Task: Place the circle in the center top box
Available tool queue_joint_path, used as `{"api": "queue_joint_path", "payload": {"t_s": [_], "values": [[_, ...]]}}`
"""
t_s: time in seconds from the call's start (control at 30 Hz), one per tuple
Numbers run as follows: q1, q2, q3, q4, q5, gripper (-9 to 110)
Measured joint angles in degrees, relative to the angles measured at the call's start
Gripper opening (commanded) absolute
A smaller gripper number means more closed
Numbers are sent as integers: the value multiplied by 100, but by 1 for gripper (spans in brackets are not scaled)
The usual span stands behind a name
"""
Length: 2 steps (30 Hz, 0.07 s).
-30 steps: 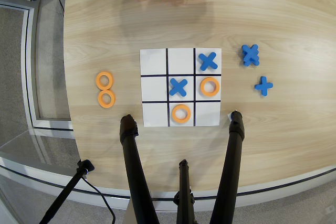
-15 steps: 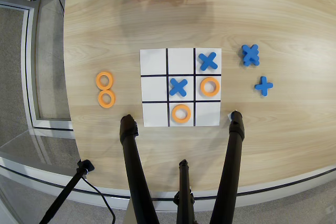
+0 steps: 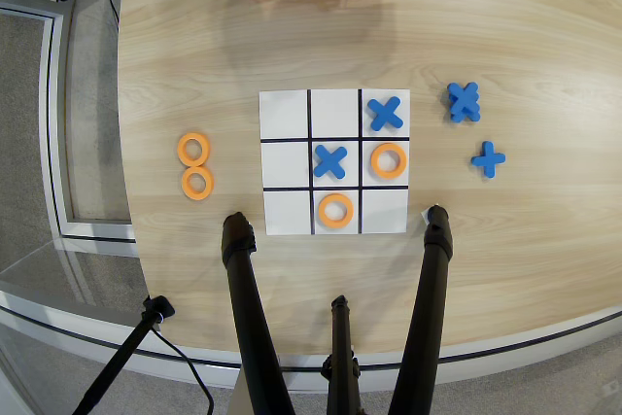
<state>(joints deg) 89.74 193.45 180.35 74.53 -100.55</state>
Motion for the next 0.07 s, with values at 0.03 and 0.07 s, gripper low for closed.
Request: {"api": "queue_joint_path", "payload": {"t_s": [0.03,0.07], "values": [[0,0,0,0,0,6],[0,0,0,0,0,6]]}}
